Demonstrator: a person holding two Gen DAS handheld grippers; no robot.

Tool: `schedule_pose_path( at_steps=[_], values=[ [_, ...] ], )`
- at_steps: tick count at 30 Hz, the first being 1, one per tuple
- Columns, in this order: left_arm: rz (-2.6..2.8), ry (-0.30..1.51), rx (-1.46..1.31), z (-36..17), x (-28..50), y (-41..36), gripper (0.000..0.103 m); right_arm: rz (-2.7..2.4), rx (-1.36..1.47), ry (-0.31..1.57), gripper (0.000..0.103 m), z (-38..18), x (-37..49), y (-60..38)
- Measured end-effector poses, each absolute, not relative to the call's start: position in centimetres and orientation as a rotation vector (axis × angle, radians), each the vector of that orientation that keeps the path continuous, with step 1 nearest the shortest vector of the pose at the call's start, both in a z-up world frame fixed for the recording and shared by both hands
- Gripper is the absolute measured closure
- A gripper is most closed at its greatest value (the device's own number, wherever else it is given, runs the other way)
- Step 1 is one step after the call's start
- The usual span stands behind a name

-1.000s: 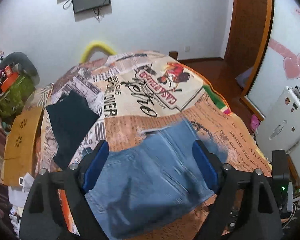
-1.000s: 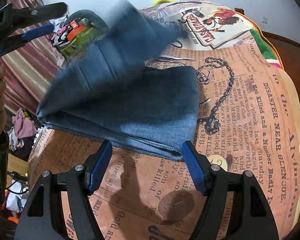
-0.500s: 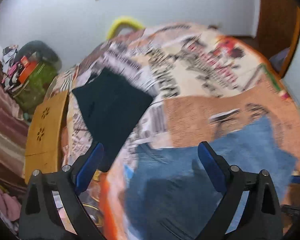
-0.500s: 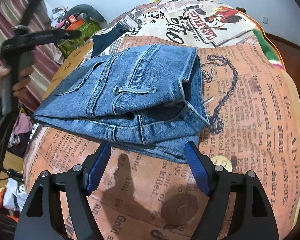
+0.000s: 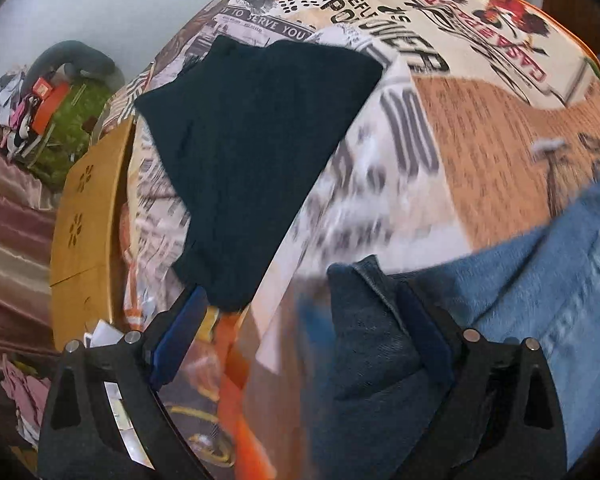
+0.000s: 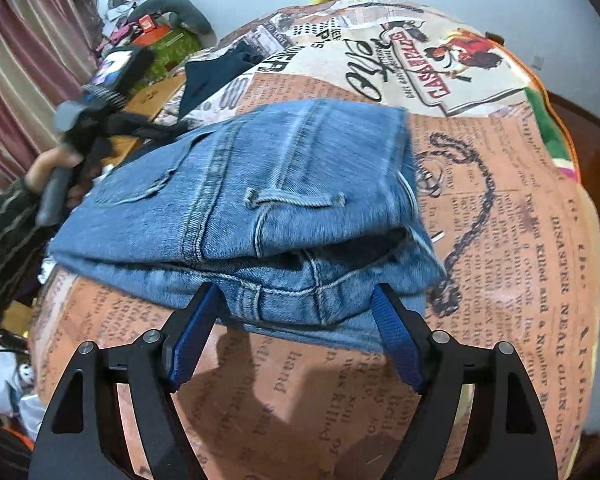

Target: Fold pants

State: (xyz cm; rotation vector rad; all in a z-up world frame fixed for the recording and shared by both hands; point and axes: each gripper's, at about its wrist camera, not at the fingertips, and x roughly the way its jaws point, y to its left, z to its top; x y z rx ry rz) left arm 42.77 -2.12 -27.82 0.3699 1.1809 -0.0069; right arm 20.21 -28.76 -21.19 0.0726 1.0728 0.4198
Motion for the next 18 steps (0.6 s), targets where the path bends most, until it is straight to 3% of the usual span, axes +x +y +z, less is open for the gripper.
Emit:
schedule_pose_path(
  at_steps=[5,18],
  values=[
    [-0.044,1.207,0.314,-26.9,36.3,1.4,0.006,0.417,0.093,1.059,0.027,-20.9,19.8,-29.0],
    [-0.086,1.16,0.225,-23.2,23.8,-0.4,0.009,0.429,0.066,0.976,0.027,-17.3,17.0,-28.8]
  ],
)
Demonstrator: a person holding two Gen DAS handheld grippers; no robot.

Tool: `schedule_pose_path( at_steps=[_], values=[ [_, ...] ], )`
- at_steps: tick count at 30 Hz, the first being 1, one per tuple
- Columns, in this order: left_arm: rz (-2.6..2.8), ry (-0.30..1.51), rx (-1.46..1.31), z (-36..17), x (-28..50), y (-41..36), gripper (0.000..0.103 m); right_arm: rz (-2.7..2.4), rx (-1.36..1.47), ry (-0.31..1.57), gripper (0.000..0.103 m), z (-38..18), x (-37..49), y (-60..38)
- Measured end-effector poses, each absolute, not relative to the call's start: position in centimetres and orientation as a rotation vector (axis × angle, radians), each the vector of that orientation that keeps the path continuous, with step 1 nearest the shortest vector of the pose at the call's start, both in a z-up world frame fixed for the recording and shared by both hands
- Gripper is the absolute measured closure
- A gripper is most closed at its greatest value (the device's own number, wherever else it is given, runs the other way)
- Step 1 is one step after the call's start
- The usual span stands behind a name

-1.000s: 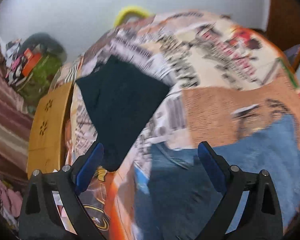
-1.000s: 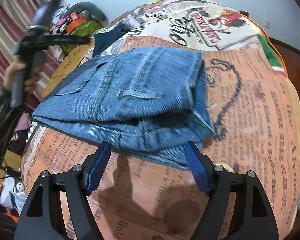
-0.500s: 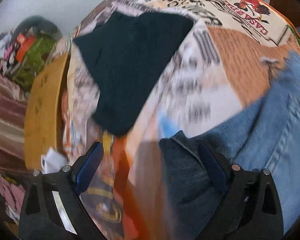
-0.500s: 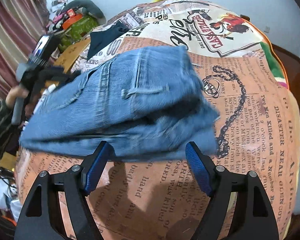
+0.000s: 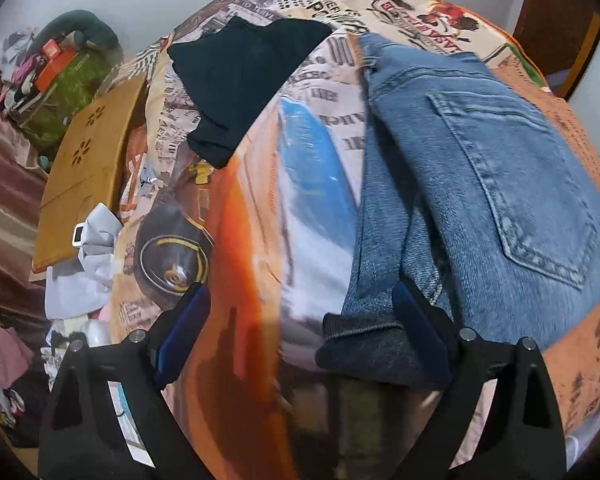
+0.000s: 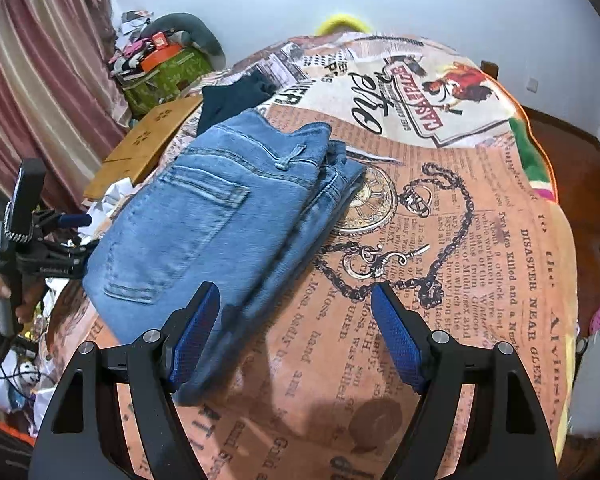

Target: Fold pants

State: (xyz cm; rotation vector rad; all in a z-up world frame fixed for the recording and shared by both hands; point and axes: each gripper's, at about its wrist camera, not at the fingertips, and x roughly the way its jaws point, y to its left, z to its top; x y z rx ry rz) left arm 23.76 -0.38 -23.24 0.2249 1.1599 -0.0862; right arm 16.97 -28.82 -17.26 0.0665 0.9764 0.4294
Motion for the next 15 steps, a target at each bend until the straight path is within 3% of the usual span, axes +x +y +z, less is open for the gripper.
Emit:
schedule_pose_path(
  at_steps=[5,10,15],
  values=[
    [-0.108,1.128,0.276,-22.3,22.5,-2.3,0.022,0.427,0.064,0.971,0.027,-17.0,16.9,-28.9],
    [-0.132,1.129,0.235,-21.2,24.4,-1.5,0.022,0.422,0.064,0.949,0.027,-16.5,18.0,-28.9],
    [-0.121,1.056,0.111,-18.7,28.7,0.1,0.015,0.41,0.089,0.92,0.027,-16.3,20.3,-29.1]
  ],
)
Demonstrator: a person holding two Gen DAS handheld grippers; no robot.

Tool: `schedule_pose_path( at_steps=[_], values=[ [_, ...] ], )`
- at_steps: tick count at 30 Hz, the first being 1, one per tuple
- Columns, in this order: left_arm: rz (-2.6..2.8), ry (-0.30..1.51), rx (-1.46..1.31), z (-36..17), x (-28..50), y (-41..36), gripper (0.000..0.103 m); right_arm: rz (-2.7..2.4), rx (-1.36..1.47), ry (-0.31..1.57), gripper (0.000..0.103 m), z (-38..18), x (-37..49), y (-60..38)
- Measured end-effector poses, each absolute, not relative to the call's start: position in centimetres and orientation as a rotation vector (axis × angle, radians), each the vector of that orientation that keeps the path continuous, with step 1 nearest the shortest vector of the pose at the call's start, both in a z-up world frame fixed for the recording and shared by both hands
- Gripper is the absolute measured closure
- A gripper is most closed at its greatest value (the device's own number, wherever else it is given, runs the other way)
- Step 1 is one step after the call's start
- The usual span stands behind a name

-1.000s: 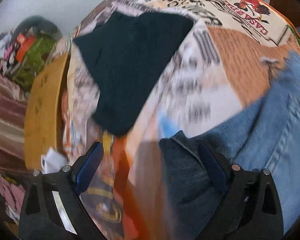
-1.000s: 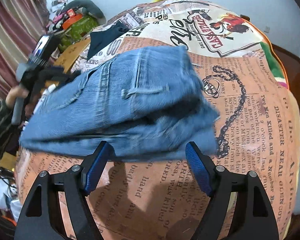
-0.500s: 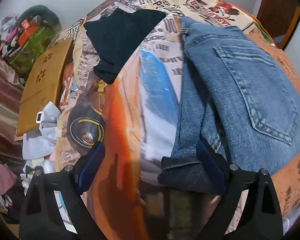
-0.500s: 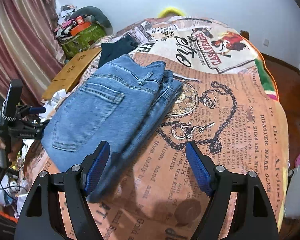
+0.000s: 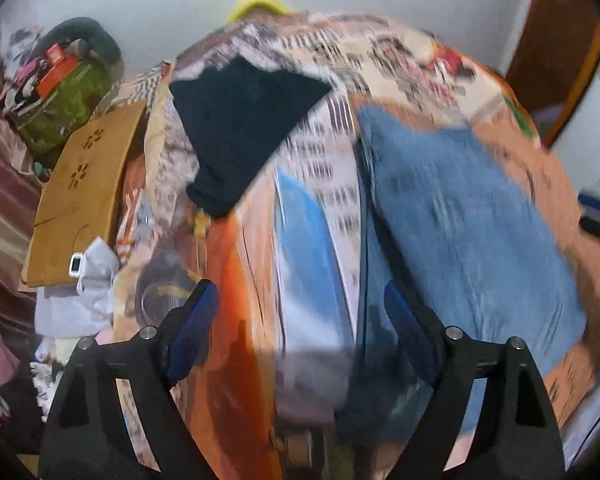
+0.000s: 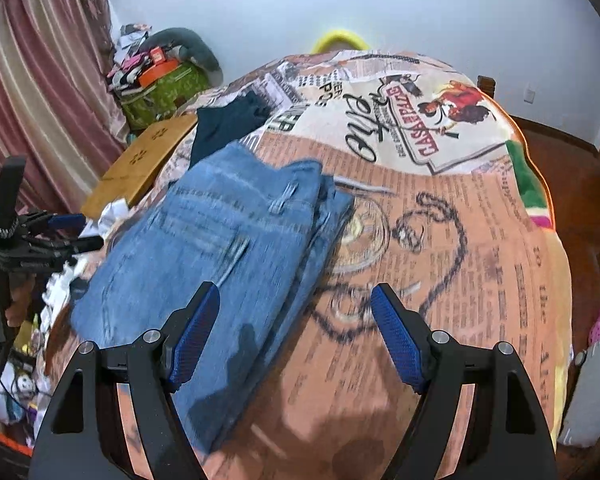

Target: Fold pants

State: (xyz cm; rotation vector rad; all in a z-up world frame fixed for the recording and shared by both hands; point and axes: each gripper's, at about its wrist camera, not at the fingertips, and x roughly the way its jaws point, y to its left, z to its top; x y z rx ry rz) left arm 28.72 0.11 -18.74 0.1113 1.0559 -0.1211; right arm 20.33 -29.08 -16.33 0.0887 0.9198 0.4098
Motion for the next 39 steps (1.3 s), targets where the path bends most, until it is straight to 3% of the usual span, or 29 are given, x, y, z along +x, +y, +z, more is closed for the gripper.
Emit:
schedule_pose_path(
  at_steps=[5,11,13,16,17,19,21,26,32,39],
  values=[
    [-0.158,1.007,0.087,-17.7,33.9,-1.3,0.01,0.416,0.157,0.903,0.027,-17.0,24.4,-29.2],
    [-0.257,1.081,0.098,-20.8,40.2,-5.4,0.01,0.433,0.213,0.934,0.031,-19.0,29.6,-28.6],
    [-0.284,1.109,0.101,-22.1,41.6,-6.4,0.013,0.435,0.218,0.947,0.051,-20.1,31.3,-28.0],
    [-0.327,1.137,0.085,-23.8,43.0,-7.6,0.043,0.438,0.253,1.002,0.063,-21.8,33.6,-27.7],
    [-0.369,1.158,0.056,-24.4,43.5,-7.8,0.058,0.451,0.274,1.024,0.068,-22.6,34.2,-27.5],
    [-0.389,1.171,0.058,-25.0,43.9,-8.1,0.062,0.496,0.302,1.074,0.089,-23.8,35.1,-27.1],
    [-0.388,1.137,0.126,-25.2,43.7,-8.6,0.071,0.53,0.302,1.087,0.09,-24.2,35.3,-26.7],
    [-0.376,1.058,0.198,-24.9,43.0,-9.0,0.078,0.529,0.145,0.954,0.096,-22.1,33.6,-26.0],
    [-0.285,1.109,0.206,-27.5,44.3,-9.0,0.077,0.477,0.041,0.98,0.096,-24.4,33.6,-24.9],
    [-0.302,1.078,0.217,-25.1,42.9,-8.6,0.077,0.451,0.083,1.033,0.093,-22.2,33.6,-26.0]
  ],
)
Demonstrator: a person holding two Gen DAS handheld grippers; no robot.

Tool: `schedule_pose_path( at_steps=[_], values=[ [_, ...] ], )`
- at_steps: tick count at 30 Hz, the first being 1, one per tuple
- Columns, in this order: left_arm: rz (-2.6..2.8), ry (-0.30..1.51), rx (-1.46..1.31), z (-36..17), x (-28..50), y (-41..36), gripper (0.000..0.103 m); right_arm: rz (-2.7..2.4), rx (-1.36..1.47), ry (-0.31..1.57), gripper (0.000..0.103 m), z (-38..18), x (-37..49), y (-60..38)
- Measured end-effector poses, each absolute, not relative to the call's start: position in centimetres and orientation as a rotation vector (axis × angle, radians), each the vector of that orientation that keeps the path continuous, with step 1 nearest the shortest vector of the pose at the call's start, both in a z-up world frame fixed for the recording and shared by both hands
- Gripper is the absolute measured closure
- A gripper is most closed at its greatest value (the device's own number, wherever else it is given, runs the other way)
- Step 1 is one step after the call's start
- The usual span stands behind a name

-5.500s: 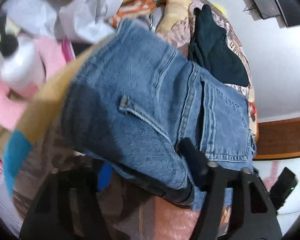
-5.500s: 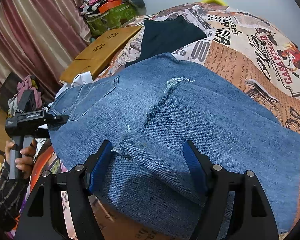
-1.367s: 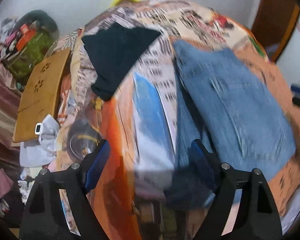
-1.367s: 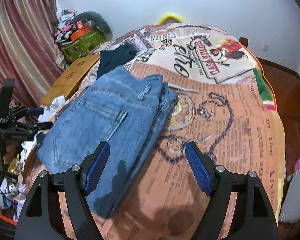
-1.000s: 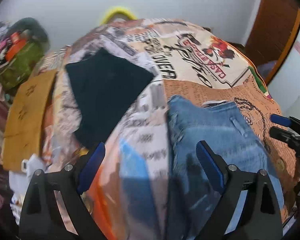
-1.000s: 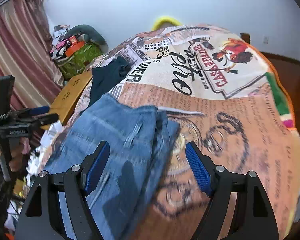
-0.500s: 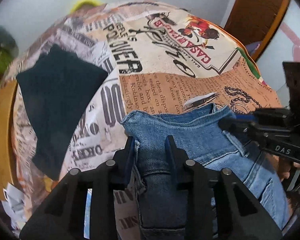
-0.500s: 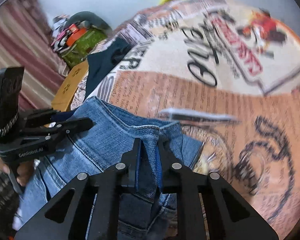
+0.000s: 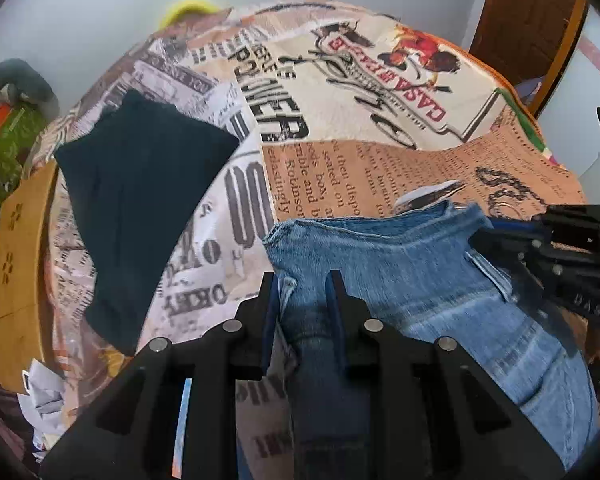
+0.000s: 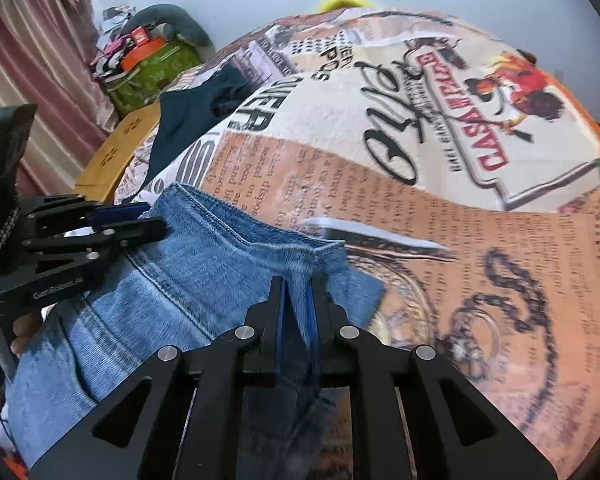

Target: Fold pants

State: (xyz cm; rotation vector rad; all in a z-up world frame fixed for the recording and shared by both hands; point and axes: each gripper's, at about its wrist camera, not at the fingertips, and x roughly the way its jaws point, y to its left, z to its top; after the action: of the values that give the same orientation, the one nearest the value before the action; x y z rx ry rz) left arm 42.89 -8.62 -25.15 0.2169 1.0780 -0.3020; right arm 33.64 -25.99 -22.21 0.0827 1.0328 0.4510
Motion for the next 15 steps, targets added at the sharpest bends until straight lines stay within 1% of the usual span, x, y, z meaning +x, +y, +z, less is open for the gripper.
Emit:
schedule_pose_path(
  at_steps=[3,6,8,10,11,13,14,15],
  values=[
    [-0.297,1.032,0.235,-23.2,41.3,-8.4,0.077,0.445,0.064,1.0,0.093,-20.6,32.1,-26.3],
    [-0.303,1.0,0.226,-21.3,40.0,-8.2,0.077,0.463,0.058,0.969,0.09,-19.1,31.1,-25.8],
    [-0.32,0.992,0.201,-20.1,38.9,-7.9,0.076,0.491,0.052,0.939,0.084,-18.0,30.0,-25.3],
    [-0.334,0.992,0.188,-19.5,38.1,-7.8,0.075,0.523,0.041,0.916,0.073,-17.0,28.8,-24.6],
    [-0.342,0.996,0.184,-19.3,37.6,-7.7,0.073,0.539,0.034,0.904,0.07,-16.6,28.0,-24.2],
    [-0.346,1.007,0.2,-19.5,36.6,-7.8,0.066,0.56,0.02,0.899,0.06,-16.3,27.1,-23.4],
    [-0.345,1.011,0.209,-19.7,36.2,-7.8,0.061,0.564,0.015,0.9,0.057,-16.3,26.6,-23.2],
    [-0.345,1.018,0.218,-20.0,35.8,-7.8,0.054,0.566,0.01,0.902,0.053,-16.5,26.0,-22.8]
  ],
)
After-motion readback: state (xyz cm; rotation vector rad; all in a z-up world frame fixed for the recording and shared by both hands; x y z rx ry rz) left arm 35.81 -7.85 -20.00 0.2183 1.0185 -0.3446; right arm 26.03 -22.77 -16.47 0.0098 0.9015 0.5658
